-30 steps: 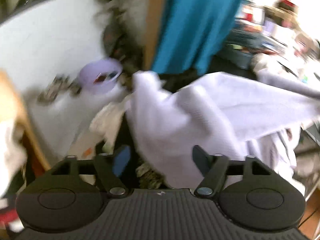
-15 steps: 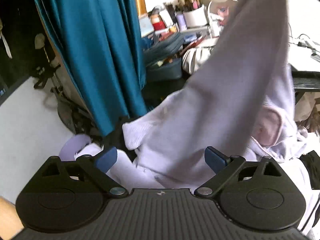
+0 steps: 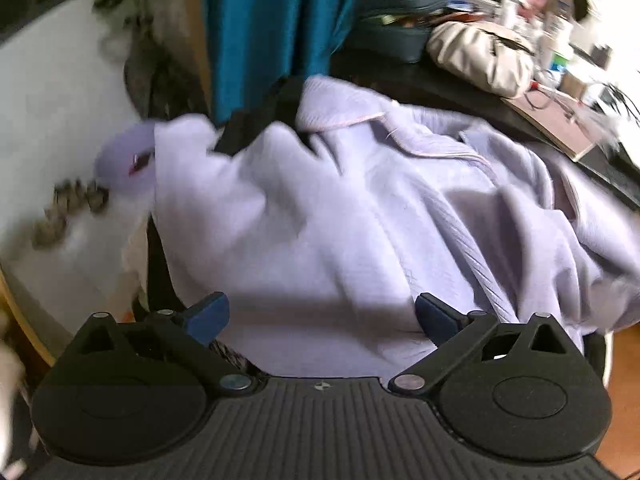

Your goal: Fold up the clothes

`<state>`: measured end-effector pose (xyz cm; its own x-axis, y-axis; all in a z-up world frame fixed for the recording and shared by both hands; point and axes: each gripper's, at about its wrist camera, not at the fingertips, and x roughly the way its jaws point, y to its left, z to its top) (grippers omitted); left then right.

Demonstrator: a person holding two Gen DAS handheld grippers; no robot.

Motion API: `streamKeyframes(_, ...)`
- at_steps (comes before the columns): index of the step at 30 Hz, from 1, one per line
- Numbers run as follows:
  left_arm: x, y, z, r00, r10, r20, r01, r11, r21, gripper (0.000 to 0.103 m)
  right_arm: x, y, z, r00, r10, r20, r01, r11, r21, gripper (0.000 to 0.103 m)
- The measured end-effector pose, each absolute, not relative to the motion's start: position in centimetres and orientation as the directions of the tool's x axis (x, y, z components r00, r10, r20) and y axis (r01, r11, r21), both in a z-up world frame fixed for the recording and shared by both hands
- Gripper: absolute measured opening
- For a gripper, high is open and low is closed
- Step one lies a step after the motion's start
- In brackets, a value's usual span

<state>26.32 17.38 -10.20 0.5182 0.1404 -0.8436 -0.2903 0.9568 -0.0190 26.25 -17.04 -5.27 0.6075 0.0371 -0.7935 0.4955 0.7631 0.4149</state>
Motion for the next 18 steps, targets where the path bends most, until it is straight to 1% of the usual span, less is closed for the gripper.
streamKeyframes(1,26.3,17.6,-10.4,0.506,0.135,-0.852,-0.313,0.949,-0.036,0.102,26.4,-16.4,-5.8,0.591,0.031,-0.806,0.502,0.768,0.398,0.045)
streamKeyframes(2,26.2,17.8,-10.5,0.498,0.125,-0.858,-0.333,0.941,-0.056,0.102,26.5,-15.7,-6.4,0.575,0.025,-0.817,0.508,0.773,0.381,0.051)
streamKeyframes(3,26.2,17.9,-10.6,0.496,0.111,-0.861,-0.340,0.937,-0.075,0.102,26.6,-15.0,-6.9,0.559,0.020,-0.829,0.513,0.777,0.365,0.054)
streamKeyframes(4,26.2,17.9,-10.5,0.497,0.098,-0.862,-0.339,0.936,-0.089,0.102,27.0,-14.3,-7.2,0.562,0.049,-0.826,0.480,0.794,0.374,0.059)
streamKeyframes(5,26.2,18.0,-10.5,0.497,0.085,-0.863,-0.338,0.935,-0.103,0.102,27.6,-13.5,-7.3,0.562,0.075,-0.824,0.452,0.806,0.382,0.069)
streamKeyframes(6,26.3,18.0,-10.4,0.498,0.069,-0.864,-0.331,0.937,-0.116,0.102,28.3,-12.9,-7.3,0.559,0.107,-0.822,0.430,0.810,0.398,0.074)
streamKeyframes(7,26.3,17.9,-10.2,0.499,0.040,-0.865,-0.314,0.939,-0.137,0.102,29.1,-12.3,-7.4,0.555,0.139,-0.820,0.409,0.813,0.415,0.084)
streamKeyframes(8,26.2,17.8,-10.1,0.500,0.004,-0.866,-0.294,0.941,-0.165,0.102,29.5,-11.8,-7.3,0.550,0.184,-0.815,0.384,0.810,0.442,0.090)
streamKeyframes(9,26.2,17.7,-10.1,0.492,-0.038,-0.870,-0.280,0.939,-0.200,0.102,29.8,-11.2,-7.3,0.546,0.210,-0.811,0.370,0.808,0.458,0.093)
streamKeyframes(10,26.4,17.7,-10.4,0.477,-0.087,-0.875,-0.270,0.933,-0.240,0.102,30.1,-10.6,-7.3,0.542,0.236,-0.807,0.355,0.806,0.474,0.099)
streamKeyframes(11,26.6,17.7,-10.7,0.461,-0.135,-0.877,-0.261,0.924,-0.279,0.102,30.5,-10.2,-7.4,0.538,0.242,-0.807,0.342,0.813,0.472,0.102)
streamKeyframes(12,26.8,17.7,-11.0,0.445,-0.183,-0.877,-0.253,0.913,-0.319,0.102,31.0,-9.9,-7.5,0.534,0.248,-0.808,0.328,0.820,0.469,0.102)
streamKeyframes(13,27.1,17.6,-11.4,0.423,-0.203,-0.883,-0.256,0.908,-0.331,0.102,31.4,-9.5,-7.5,0.530,0.254,-0.809,0.315,0.827,0.467,0.102)
streamKeyframes(14,27.4,17.5,-11.7,0.411,-0.190,-0.892,-0.267,0.910,-0.317,0.102,31.9,-9.2,-7.6,0.526,0.260,-0.809,0.301,0.833,0.464,0.102)
streamKeyframes(16,27.9,17.3,-11.8,0.413,-0.151,-0.898,-0.281,0.917,-0.283,0.095,33.5,-8.4,-7.7,0.536,0.236,-0.811,0.266,0.864,0.427,0.102)
streamKeyframes(17,28.1,17.2,-11.6,0.408,-0.126,-0.904,-0.287,0.923,-0.258,0.078,34.4,-8.1,-7.7,0.544,0.219,-0.810,0.247,0.881,0.404,0.102)
streamKeyframes(18,28.4,17.0,-11.4,0.395,-0.093,-0.914,-0.297,0.929,-0.223,0.068,35.2,-7.8,-7.6,0.559,0.205,-0.804,0.225,0.895,0.385,0.102)
